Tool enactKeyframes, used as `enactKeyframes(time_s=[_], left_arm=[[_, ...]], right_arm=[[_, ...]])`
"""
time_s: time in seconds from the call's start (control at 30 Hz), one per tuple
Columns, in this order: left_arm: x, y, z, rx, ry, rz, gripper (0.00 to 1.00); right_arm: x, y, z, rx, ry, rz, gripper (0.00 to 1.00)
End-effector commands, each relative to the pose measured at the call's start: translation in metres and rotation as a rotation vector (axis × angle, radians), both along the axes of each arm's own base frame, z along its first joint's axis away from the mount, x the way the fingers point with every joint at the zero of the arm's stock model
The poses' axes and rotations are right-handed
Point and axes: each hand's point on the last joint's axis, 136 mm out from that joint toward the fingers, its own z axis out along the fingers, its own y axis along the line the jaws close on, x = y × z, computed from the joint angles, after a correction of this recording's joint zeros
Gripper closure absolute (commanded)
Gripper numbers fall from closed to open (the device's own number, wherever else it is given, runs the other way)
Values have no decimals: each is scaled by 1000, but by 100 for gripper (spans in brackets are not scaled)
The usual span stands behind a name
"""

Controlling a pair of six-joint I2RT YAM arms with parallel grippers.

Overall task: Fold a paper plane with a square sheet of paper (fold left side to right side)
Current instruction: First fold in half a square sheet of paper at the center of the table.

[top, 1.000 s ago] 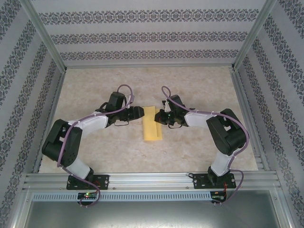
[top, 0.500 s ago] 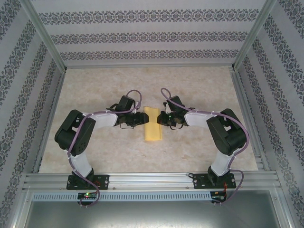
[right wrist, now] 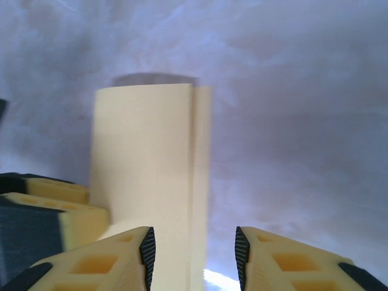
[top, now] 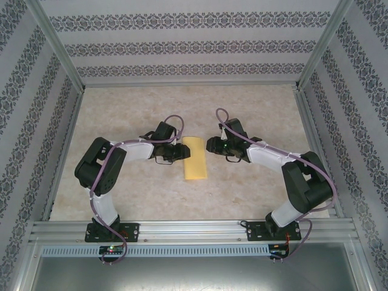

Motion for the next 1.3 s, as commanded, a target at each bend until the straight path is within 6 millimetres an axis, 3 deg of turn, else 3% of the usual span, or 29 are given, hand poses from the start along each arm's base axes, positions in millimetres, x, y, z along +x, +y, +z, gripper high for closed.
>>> enactKeyframes(time_s=[0.0,0.47,1.27], left_arm=[[-5,-8,-15,46,25,-17,57],[-9,-15,-25,101,56,-52,57],[-14,-29,-31,136,70,-119,52]], right_arm=[[-9,-27,-16,-139,45,-21,59],[-17,-28,-47,-176,156,6,60],[-17,-24,-41,-183,134,18,60]])
